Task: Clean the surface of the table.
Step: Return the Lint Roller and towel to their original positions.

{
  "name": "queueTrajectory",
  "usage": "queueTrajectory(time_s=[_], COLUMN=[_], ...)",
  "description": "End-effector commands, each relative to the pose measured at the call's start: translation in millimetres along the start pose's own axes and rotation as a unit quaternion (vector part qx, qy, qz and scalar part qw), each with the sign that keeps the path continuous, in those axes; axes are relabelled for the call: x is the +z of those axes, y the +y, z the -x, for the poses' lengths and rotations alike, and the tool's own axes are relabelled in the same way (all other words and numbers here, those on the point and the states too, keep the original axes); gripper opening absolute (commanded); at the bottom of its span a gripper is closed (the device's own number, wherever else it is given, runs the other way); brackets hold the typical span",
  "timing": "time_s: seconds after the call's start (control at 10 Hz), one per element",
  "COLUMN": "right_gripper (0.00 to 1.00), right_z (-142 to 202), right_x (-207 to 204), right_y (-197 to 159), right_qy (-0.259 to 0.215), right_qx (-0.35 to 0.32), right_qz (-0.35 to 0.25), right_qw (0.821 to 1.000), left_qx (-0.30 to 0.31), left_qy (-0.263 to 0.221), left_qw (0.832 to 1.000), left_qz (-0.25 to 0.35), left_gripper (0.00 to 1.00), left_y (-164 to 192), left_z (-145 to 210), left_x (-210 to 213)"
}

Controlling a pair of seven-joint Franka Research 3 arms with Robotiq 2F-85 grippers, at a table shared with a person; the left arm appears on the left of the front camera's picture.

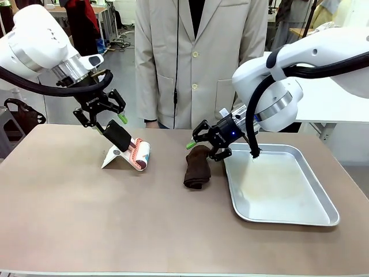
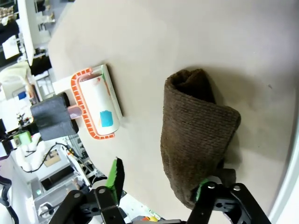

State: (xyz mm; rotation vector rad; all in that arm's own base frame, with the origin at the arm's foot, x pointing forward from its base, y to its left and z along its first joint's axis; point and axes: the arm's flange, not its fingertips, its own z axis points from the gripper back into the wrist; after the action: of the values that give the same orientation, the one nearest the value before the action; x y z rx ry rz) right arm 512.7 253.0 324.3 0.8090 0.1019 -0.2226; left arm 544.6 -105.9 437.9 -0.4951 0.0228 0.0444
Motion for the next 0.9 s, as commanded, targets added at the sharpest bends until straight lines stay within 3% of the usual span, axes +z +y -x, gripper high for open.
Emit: queueTrajectory(time_s=[0.0, 0.3, 0.5, 0.6, 0.8], right_gripper=[1.0, 1.0, 1.0, 1.0, 1.0], right_z=[0.8, 17.5, 23.9, 24.4, 22.0], right_x=[3.5, 22.8, 43.2, 48.6, 54.3], right_y=[4.5, 1.9, 12.3, 26.8, 54.5], right_qy=[-0.006, -0.013, -0.001, 0.003, -0.02], right_qx=[-0.007, 0.001, 0.016, 0.041, 0.079], right_qz=[0.01, 0.03, 0.132, 0.215, 0.283], right_qw=[1.0, 0.999, 0.991, 0.976, 0.956], left_qx=[0.013, 0.006, -0.008, -0.016, -0.023], left_qy=[-0.03, -0.079, -0.091, -0.089, -0.089], left_qw=[0.999, 0.996, 0.994, 0.994, 0.994], left_qz=[0.012, 0.032, 0.055, 0.058, 0.059], left_gripper=[1.0, 1.0, 1.0, 1.0, 1.0], left_y=[10.6, 20.5, 21.4, 22.0, 26.4], left_z=[17.4, 56.1, 89.6, 101.2, 110.4], left_x=[10.5, 47.7, 65.7, 66.7, 63.1])
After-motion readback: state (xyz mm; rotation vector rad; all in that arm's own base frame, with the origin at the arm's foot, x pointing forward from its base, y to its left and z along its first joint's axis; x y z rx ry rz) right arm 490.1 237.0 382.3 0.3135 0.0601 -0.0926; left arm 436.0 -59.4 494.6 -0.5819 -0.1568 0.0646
